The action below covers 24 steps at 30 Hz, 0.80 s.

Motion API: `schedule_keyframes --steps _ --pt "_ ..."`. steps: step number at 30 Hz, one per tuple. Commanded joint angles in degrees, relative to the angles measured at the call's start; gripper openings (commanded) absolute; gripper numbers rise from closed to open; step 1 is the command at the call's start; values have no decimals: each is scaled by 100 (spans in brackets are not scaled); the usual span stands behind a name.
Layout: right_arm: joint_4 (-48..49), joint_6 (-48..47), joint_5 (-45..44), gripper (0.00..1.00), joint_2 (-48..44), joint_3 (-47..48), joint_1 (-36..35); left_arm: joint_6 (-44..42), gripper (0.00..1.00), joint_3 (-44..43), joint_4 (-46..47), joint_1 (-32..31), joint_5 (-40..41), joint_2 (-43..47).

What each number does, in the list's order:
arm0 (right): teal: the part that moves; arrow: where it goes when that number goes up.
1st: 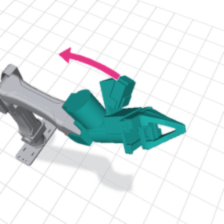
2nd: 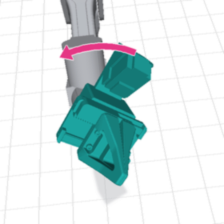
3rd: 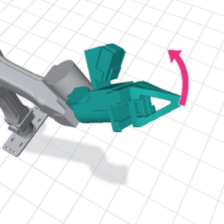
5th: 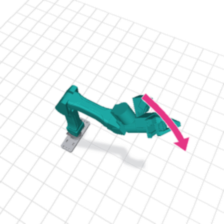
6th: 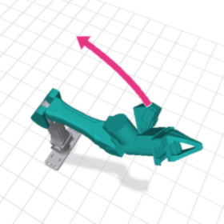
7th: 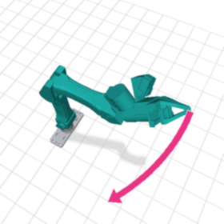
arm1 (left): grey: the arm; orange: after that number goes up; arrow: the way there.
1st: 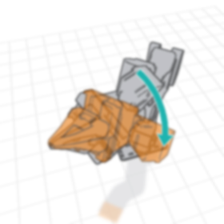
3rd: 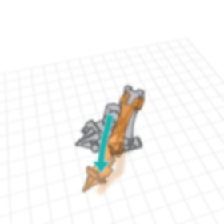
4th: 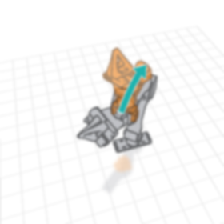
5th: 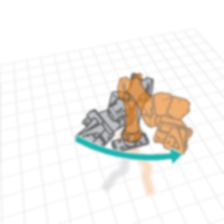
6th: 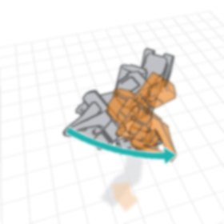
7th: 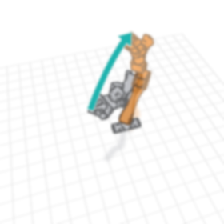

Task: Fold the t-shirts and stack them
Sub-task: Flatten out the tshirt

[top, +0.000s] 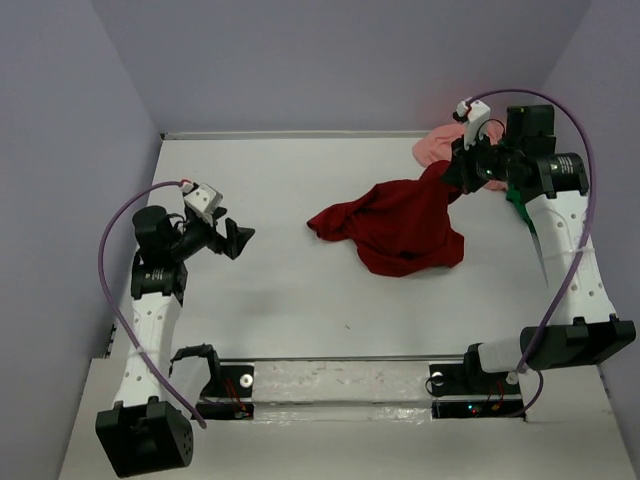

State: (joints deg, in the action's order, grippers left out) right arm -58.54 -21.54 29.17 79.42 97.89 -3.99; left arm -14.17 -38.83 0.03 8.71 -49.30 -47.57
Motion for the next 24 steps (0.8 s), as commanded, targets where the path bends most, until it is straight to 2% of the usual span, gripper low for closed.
schedule_keyframes --steps 1,7,10,12,18,22,24 --pt "80 -52 124 0 -102 442 12 -173 99 -336 6 -264 -45 -278" --pt "299 9 151 0 -119 -120 12 -884 99 -651 -292 -1256 578 -1102" --pt "361 27 98 0 -76 -252 12 -1270 99 -1082 -460 -1801 1210 -1726" --pt "387 36 72 0 -40 -287 12 -1447 99 -1328 -417 -2161 2009 -2087" --pt "554 45 -78 0 74 -516 12 -1957 99 -1812 -47 -2470 2670 -2992" --pt "607 -17 -227 0 196 -657 12 -2440 99 -2181 -371 -3014 3136 -3669" --pt "651 -8 -263 0 249 -709 12 -2668 94 -2356 -416 -3314 3512 -4047"
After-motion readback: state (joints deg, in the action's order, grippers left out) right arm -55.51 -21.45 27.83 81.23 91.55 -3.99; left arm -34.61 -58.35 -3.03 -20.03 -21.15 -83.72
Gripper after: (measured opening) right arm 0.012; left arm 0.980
